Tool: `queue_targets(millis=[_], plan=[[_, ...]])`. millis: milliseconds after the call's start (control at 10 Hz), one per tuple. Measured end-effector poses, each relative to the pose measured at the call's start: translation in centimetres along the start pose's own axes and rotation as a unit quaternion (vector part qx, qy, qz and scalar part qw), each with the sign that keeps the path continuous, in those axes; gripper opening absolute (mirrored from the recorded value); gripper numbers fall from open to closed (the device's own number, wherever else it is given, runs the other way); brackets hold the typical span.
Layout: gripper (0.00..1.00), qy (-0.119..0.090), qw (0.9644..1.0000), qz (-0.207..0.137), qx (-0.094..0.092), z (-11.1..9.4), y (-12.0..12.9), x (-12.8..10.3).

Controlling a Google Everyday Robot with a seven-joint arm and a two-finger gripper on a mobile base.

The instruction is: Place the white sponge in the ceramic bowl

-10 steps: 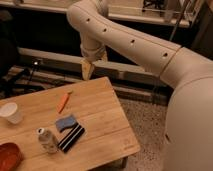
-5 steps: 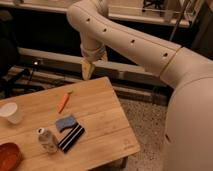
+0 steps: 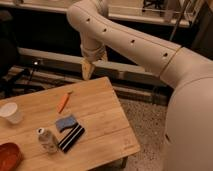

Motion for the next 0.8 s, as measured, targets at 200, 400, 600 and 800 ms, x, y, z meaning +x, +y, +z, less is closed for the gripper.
queue_targets(millis=[200, 400, 600, 800], plan=[[0.8, -0.019, 0.9994, -0.029, -0.001, 1.4, 0.6, -1.2], [0.8, -0.075, 0.9911, -0.107, -0.025, 4.5, 4.3, -4.5], [0.8, -0.122, 0.9741, -0.181, -0.057, 6.9, 9.0, -7.1], [0.8, -0.147, 0.9528, -0.252, -0.085, 9.4, 13.2, -7.8]])
